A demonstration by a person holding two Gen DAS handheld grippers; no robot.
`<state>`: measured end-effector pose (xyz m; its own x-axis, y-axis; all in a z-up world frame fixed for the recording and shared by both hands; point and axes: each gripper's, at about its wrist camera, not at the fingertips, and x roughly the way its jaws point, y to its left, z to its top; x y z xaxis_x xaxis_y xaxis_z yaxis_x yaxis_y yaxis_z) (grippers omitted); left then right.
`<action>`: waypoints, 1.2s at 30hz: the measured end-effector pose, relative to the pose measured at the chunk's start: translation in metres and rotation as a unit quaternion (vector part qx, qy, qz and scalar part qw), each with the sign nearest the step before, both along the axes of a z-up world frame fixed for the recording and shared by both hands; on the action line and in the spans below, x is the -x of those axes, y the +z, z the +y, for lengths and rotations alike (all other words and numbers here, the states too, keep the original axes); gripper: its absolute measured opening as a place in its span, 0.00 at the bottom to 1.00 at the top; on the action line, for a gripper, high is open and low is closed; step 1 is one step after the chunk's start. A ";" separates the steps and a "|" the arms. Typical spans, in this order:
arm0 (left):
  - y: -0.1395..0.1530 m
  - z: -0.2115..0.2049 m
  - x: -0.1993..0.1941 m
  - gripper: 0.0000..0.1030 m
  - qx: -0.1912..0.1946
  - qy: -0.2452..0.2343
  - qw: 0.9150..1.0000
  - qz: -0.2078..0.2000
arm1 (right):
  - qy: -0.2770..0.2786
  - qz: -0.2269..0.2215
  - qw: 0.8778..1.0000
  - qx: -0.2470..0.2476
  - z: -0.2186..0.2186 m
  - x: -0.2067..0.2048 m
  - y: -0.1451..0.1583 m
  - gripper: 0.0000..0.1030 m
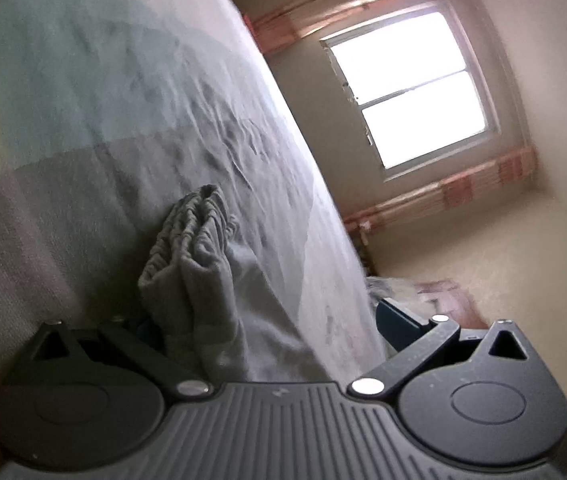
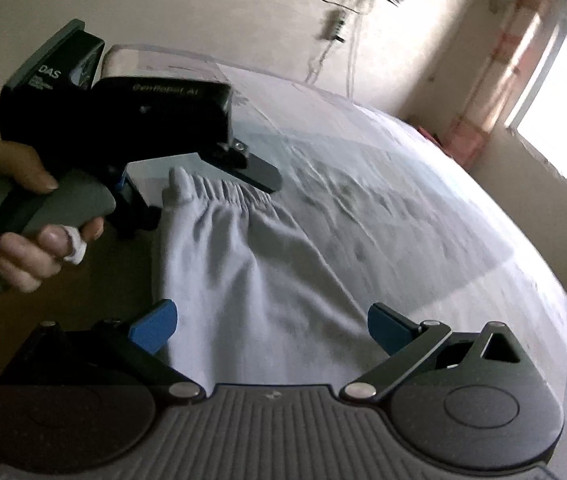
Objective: Fold clothes
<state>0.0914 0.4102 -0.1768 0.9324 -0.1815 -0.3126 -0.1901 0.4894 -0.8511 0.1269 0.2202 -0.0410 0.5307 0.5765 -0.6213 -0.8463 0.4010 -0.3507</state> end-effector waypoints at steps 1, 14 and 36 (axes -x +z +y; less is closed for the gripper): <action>0.001 -0.003 -0.001 0.96 -0.018 0.003 1.000 0.009 | -0.009 0.007 1.000 -0.002 -0.005 -0.003 -0.002 1.00; 0.003 -0.010 0.012 0.38 -0.089 0.038 0.993 0.062 | -0.092 0.075 0.993 -0.025 -0.067 -0.001 -0.011 1.00; 0.002 -0.011 0.011 0.20 -0.130 0.031 0.989 0.066 | -0.230 0.485 0.787 -0.303 -0.082 -0.158 -0.051 1.00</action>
<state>0.0808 0.3990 -0.1748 0.8874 -0.0231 -0.4603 -0.3270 0.6723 -0.6641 0.2848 0.1386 -0.0922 0.2150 0.8091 -0.5470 -0.3139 0.5876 0.7458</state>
